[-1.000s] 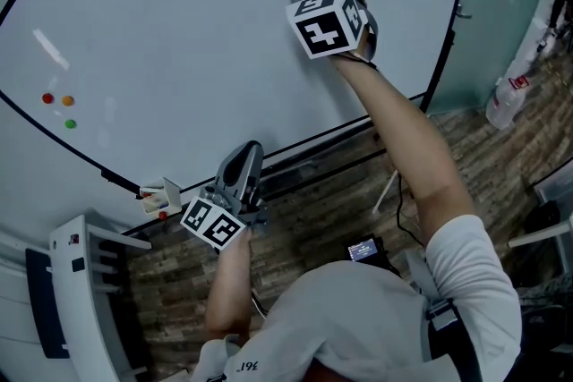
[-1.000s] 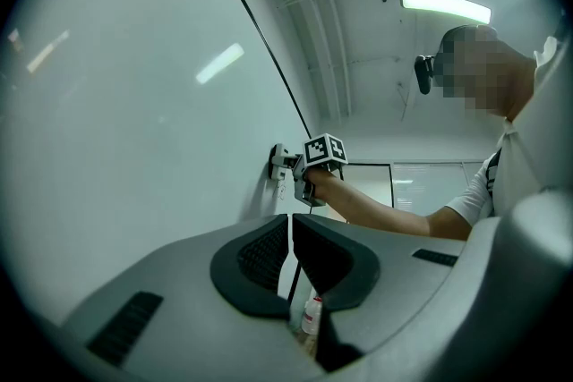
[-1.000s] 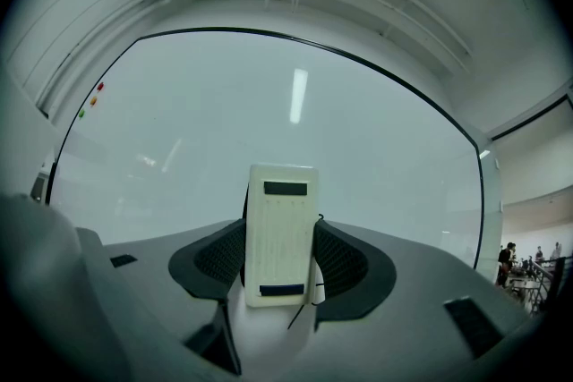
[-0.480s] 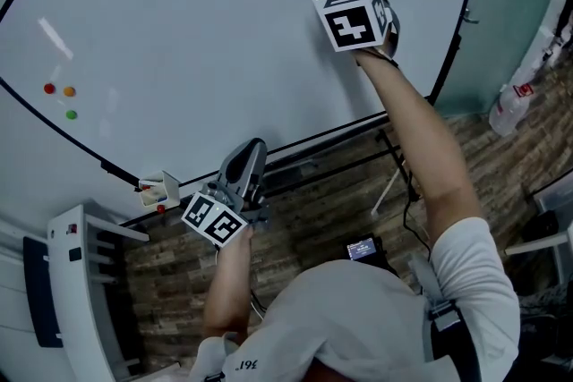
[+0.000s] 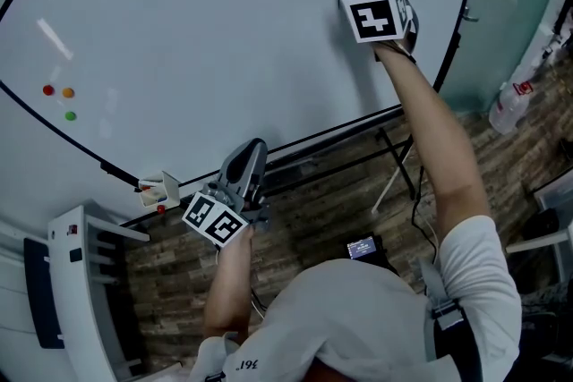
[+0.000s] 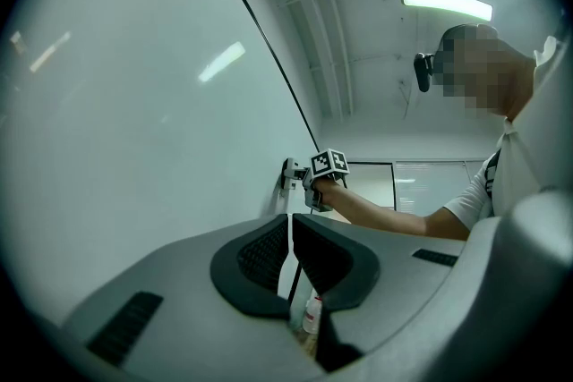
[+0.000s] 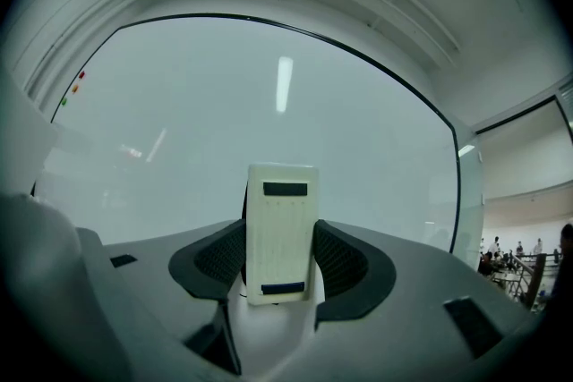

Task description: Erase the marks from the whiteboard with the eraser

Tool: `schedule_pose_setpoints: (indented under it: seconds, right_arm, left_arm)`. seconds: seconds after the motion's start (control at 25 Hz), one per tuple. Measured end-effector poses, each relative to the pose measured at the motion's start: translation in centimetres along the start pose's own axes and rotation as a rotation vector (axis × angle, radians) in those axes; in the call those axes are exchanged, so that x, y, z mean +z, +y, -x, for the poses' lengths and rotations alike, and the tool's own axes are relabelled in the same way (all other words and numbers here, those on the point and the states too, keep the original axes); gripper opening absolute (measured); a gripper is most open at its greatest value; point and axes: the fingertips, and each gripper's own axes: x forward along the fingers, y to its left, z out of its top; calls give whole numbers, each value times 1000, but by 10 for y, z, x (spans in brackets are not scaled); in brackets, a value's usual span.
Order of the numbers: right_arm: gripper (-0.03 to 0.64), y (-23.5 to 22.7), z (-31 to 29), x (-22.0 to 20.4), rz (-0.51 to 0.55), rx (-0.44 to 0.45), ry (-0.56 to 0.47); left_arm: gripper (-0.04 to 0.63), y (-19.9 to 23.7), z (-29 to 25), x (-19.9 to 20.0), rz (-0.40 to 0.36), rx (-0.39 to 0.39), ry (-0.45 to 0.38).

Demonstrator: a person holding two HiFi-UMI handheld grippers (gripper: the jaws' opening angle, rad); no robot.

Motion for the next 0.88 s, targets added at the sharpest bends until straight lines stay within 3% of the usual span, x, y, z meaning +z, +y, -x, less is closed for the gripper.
schedule_pose_setpoints:
  seconds: [0.4,0.88]
  right_arm:
    - [255,-36,11,-22,-88,-83,14]
    - [255,59,34,-4,-7,96,-34]
  left_arm:
    - [9,5,4,-5,16,-2,15]
    - [9,3,15,-4,18,-1,21]
